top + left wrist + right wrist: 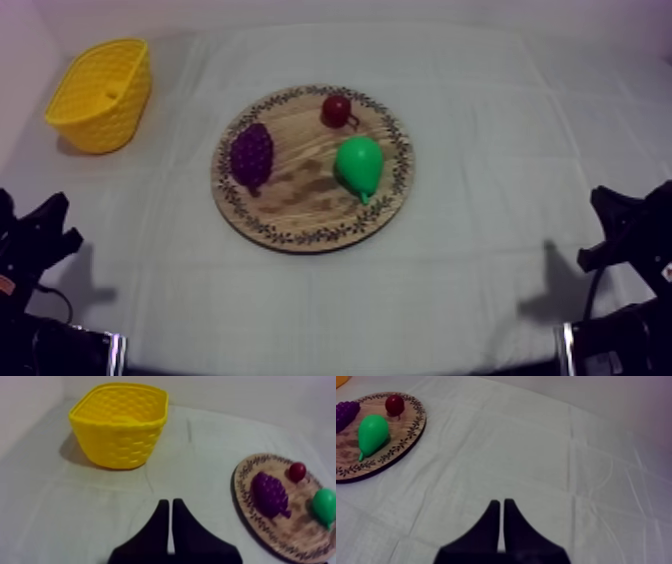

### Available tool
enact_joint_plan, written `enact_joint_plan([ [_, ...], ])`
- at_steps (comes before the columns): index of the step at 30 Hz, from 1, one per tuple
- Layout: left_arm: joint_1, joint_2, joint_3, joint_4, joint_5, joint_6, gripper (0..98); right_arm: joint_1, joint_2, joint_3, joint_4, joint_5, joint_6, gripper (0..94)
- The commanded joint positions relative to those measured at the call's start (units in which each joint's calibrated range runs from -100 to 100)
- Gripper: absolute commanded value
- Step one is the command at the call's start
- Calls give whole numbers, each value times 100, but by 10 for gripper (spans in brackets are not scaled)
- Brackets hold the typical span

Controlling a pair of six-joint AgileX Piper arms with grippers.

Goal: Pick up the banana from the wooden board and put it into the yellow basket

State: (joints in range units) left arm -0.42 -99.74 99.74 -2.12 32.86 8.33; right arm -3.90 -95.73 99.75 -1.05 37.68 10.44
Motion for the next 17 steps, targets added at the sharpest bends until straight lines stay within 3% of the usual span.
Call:
enact_joint_plan([
  [1, -4, 0, 3, 0, 0, 383, 1, -5, -3, 2, 0, -2, -1, 4],
  [17, -5, 0, 4, 0, -4, 342, 1, -8, -3, 2, 0, -2, -1, 4],
])
